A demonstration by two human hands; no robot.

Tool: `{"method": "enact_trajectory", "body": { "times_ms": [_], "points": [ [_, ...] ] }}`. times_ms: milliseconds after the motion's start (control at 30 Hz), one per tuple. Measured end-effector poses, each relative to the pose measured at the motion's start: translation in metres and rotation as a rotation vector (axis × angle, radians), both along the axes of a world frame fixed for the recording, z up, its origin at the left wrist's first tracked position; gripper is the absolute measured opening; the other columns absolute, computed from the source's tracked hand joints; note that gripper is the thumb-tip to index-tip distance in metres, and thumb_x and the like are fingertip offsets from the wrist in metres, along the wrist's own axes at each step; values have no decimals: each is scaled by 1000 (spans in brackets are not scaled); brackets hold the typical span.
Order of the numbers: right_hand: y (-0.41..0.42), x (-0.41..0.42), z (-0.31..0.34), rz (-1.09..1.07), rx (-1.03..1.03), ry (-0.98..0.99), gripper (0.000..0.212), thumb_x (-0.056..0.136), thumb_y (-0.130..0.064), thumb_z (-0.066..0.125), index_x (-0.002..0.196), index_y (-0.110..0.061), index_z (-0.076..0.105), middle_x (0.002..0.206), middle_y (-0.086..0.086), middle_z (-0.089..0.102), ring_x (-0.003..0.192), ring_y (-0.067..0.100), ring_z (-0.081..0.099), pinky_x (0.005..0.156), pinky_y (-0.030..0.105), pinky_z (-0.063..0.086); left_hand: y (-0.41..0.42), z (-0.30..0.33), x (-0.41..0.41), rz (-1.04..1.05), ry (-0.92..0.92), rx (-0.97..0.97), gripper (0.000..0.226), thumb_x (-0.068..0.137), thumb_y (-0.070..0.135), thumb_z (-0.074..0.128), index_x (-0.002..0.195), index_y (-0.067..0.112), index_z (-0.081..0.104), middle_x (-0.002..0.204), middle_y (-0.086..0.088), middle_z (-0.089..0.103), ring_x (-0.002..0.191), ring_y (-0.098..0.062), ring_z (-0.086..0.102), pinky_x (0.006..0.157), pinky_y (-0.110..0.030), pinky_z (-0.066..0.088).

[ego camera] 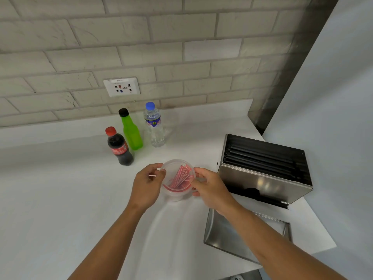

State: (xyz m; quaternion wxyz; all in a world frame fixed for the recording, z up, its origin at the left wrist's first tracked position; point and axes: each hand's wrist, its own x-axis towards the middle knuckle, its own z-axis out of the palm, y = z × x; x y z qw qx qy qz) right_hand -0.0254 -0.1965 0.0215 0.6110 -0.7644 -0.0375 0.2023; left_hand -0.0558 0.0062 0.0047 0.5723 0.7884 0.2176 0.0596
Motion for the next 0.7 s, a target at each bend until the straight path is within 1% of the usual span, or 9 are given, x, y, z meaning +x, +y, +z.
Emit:
{"method": "enact_trajectory", "body": {
  "times_ms": [167, 267, 367, 400, 467, 500, 600, 633, 700],
  "points": [
    [15, 6, -4, 18, 1, 5, 28, 102, -13, 61, 101, -37, 73, 101, -8, 76, 82, 5, 74, 61, 15, 58, 15, -7, 7, 7, 37, 41, 25, 104, 24, 60, 125, 20, 73, 114, -1, 74, 97, -11, 68, 74, -22, 50],
    [18, 8, -5, 19, -13, -9, 34, 102, -16, 62, 89, -44, 76, 85, -22, 76, 75, -3, 74, 59, 14, 57, 20, -9, 9, 4, 52, 47, 25, 104, 22, 59, 125, 20, 73, 117, -2, 74, 101, -18, 69, 78, -26, 51],
    [14, 9, -10, 11, -30, 4, 9, 99, -26, 65, 103, -27, 74, 81, -29, 72, 78, -1, 70, 66, 28, 64, 20, -8, 8, 11, 57, 65, 26, 103, 23, 62, 127, 19, 72, 121, -1, 72, 109, -23, 69, 85, -29, 51],
    [10, 7, -9, 22, -40, 8, 11, 98, -30, 66, 100, -35, 75, 84, -32, 72, 80, 0, 70, 74, 33, 63, 19, -6, 7, 17, 45, 94, 28, 102, 24, 64, 129, 20, 71, 124, 0, 71, 110, -22, 68, 87, -29, 51],
    [-2, 4, -7, 46, -85, 6, 27, 96, -34, 66, 89, -59, 73, 91, -40, 71, 82, -4, 71, 82, 32, 62, 14, 2, 4, 39, -28, 163, 28, 100, 24, 68, 128, 22, 70, 125, 4, 67, 110, -17, 65, 85, -25, 50],
    [-9, 2, -7, 45, -106, 6, 27, 95, -34, 66, 93, -60, 73, 94, -38, 72, 85, -3, 72, 85, 32, 62, 10, 8, 2, 51, -87, 183, 26, 99, 23, 69, 124, 26, 70, 124, 6, 67, 107, -13, 65, 82, -22, 50],
    [-38, -6, -8, -18, -124, -8, 28, 97, -32, 68, 124, -31, 73, 104, -19, 75, 98, 10, 74, 92, 35, 60, -8, 29, -5, 6, -265, 188, 17, 96, 25, 69, 110, 33, 70, 112, 15, 70, 98, -3, 67, 77, -15, 52],
    [-49, -9, -6, -43, -129, -12, 29, 99, -31, 68, 127, -25, 72, 105, -15, 75, 100, 13, 73, 94, 34, 60, -16, 36, -8, -38, -306, 186, 15, 94, 28, 67, 107, 33, 70, 107, 17, 71, 97, -2, 67, 75, -11, 51],
    [-76, -17, -4, -90, -134, -23, 23, 100, -29, 68, 123, -27, 73, 103, -13, 76, 99, 9, 73, 96, 30, 58, -33, 42, -12, -141, -334, 161, 12, 95, 25, 68, 104, 30, 73, 100, 16, 74, 92, -5, 69, 73, -8, 51]
  ]
}}
